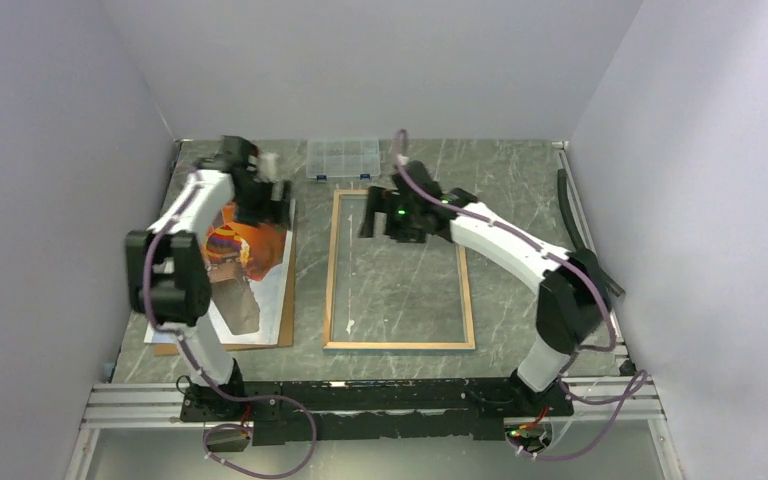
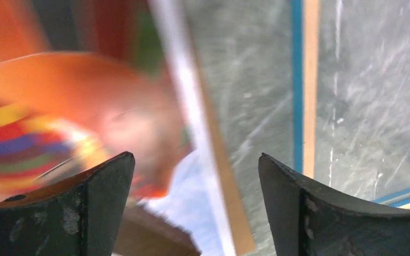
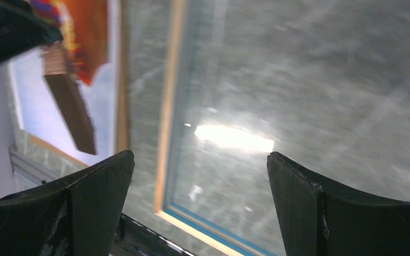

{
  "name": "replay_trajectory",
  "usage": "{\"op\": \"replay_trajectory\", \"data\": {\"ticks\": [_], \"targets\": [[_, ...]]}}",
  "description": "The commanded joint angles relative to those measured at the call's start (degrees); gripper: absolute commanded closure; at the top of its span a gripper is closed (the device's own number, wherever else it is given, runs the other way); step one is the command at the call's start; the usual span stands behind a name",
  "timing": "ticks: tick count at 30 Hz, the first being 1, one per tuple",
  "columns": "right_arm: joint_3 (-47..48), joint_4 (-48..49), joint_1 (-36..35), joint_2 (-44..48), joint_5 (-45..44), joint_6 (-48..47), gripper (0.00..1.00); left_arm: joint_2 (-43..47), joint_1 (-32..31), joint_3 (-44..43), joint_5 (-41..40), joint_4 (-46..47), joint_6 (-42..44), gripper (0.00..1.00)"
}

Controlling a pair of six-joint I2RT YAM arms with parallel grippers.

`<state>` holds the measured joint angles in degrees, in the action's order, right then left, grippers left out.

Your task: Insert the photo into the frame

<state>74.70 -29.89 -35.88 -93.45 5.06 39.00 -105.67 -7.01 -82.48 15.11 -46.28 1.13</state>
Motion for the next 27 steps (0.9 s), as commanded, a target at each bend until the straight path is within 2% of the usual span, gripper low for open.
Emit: {"op": "replay_trajectory", "data": {"ticks": [1,4,7,8,10,12,14,17,20,27], "targets": [[14.9,-1.4,-9.6,-9.3,-4.8,-0.6,0.0,12.5,12.6,-4.1,-2.4,-8.5,8.9,0.06],[27.4,-2.1,-13.3,-16.8,-5.6,-0.6,0.0,15.3,23.9,-4.1,-0.9,-12.9,14.0,0.06],[35.5,0.1,-12.8,-23.4,1.9,0.6,0.0,15.8,34.4,-2.1,0.8,-12.6,18.7,0.07],[36.6,1.5,-12.6,-24.9,4.5,1.8,0.0,15.4,37.3,-1.4,1.3,-12.5,20.4,0.1],[41.1,-1.6,-13.2,-28.8,2.9,3.8,0.0,14.2,40.8,0.7,0.4,-11.5,22.7,0.19],[52.1,-9.9,-14.9,-35.1,-3.0,2.6,0.0,13.2,42.9,2.8,-1.2,-9.0,23.9,0.29],[57.7,-14.6,-16.1,-40.2,-7.1,1.9,0.0,12.6,43.9,5.5,-3.9,-4.9,24.3,0.37],[55.6,-11.7,-17.2,-41.1,-9.7,1.9,0.0,11.4,43.9,8.9,-8.4,1.9,24.0,0.45],[57.2,-12.8,-18.3,-42.1,-13.7,0.7,0.0,9.1,43.9,10.3,-11.1,6.0,23.0,0.48],[54.6,-9.4,-18.5,-43.9,-11.7,1.2,0.0,2.3,43.7,10.7,-14.9,13.3,21.2,0.56]]}}
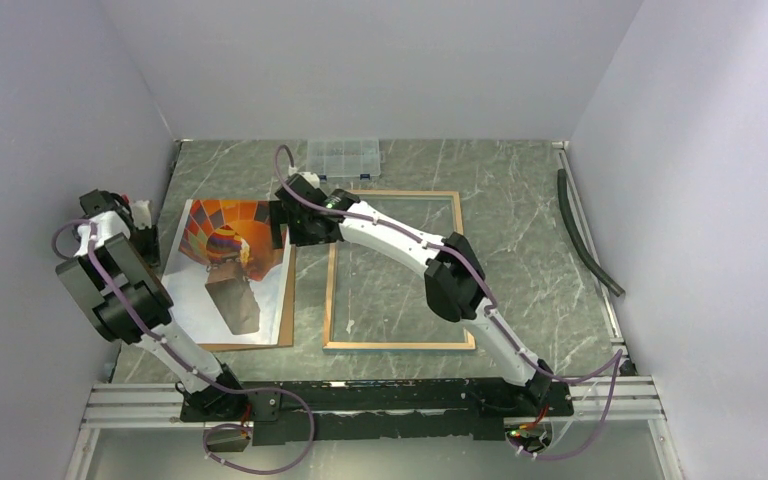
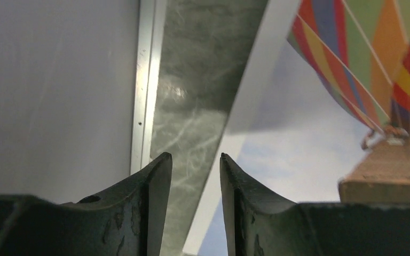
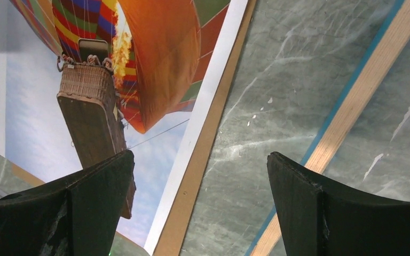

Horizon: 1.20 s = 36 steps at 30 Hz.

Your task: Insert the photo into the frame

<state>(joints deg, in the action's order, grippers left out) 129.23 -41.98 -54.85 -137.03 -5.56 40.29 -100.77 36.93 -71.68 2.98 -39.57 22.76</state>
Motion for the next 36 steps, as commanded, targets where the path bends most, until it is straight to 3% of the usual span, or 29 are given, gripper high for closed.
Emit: {"op": "replay_trajectory", "data": {"ticks": [1,12,36], "targets": [[-0.5,3.3,0.4,-0.6,-0.5,0.0,0.0,-3.3,-0.2,-0.2,-2.8,7.1,-0.5,0.58],[-4.8,9.5,0.6,-4.3,4.4,1.6,0.0,-5.3,-4.5,3.2,-9.8,14.5,-1.8,0.66],[-11.2,20.2,6.6,-6.9,11.3,8.3,0.03,-2.3,-10.2,4.5,-7.6,11.3,-4.7,0.69]]}}
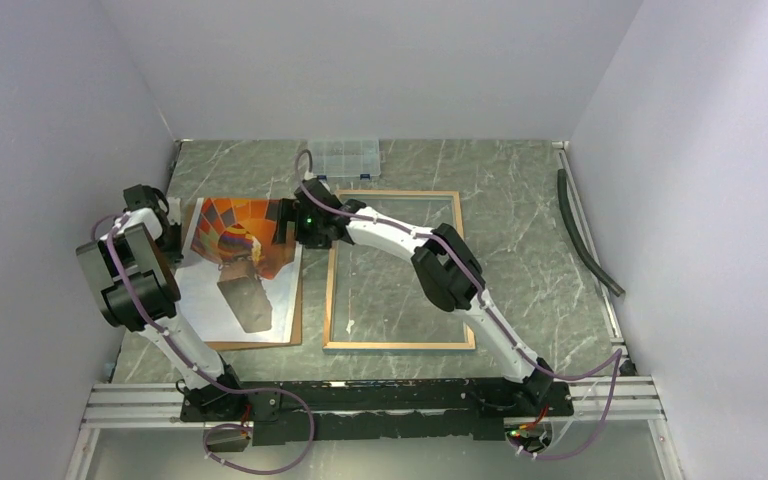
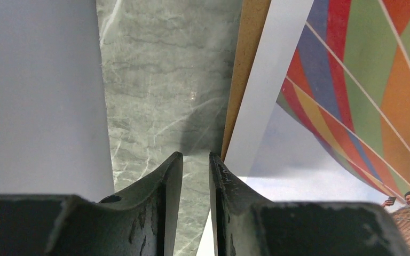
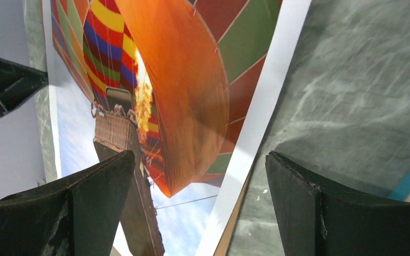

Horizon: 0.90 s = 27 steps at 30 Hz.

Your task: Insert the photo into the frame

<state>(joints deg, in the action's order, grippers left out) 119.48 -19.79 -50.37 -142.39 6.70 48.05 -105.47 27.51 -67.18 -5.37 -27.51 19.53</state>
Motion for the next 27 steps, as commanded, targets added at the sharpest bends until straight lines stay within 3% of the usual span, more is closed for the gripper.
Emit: {"op": "replay_trajectory", "data": {"ticks": [1,16,27], "targets": [[-1.1,-1.9,2.4,-1.7,-1.3,0.3,0.03,2.4,-0.8,-0.2,0.6,-0.8,-1.3,0.69],[4.5,3.2,3.7,-7.4,-0.3,1.1,0.18,1.7,-0.7,0.1,0.5,-0.8,-0.2,0.71],[3.8,5.8,3.7,-6.2,-2.8,0.7,0.51,1.7,-0.9,0.9,0.7,-0.1,0.6,0.72]]}}
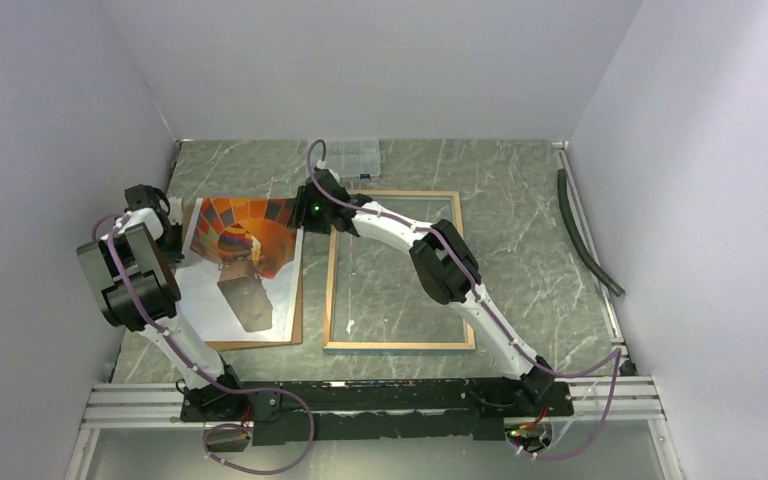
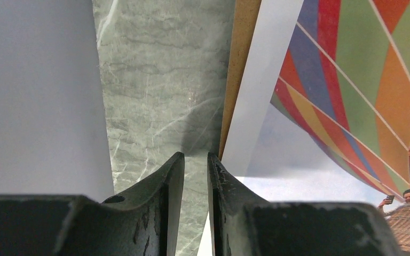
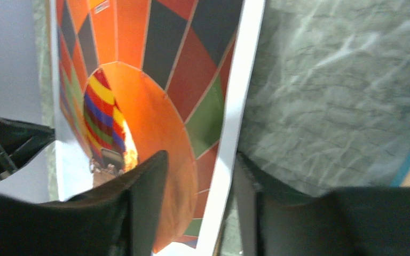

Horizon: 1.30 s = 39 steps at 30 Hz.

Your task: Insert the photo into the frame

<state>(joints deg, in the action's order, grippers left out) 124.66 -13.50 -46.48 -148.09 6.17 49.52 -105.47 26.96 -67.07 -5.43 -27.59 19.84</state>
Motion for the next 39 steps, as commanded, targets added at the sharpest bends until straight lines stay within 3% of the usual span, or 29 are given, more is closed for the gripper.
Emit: {"op": "replay_trajectory", "data": {"ticks": [1,13,21,39], "targets": [[-2.2,0.2,-0.2,0.0,-2.5,-1.0,0.54,1.8,-0.3,1.0,0.8,0.2,0.4,0.72],[-6.6,3.5,-0.5,5.3,-6.0,-4.0,0.7,1.5,-0.5,1.3,1.3,0.5,0.2,0.73],[-7.7,5.6,-1.3,6.7,-6.9,-6.5,0.74,1.2,-0.5,1.6,1.3,0.6,0.1,0.74],[-15.1,19.9,-1.4,10.7,1.3,-9.5,0.71,-0.2,-0.8,1.2,1.3,0.7,0.3,0.78]]}}
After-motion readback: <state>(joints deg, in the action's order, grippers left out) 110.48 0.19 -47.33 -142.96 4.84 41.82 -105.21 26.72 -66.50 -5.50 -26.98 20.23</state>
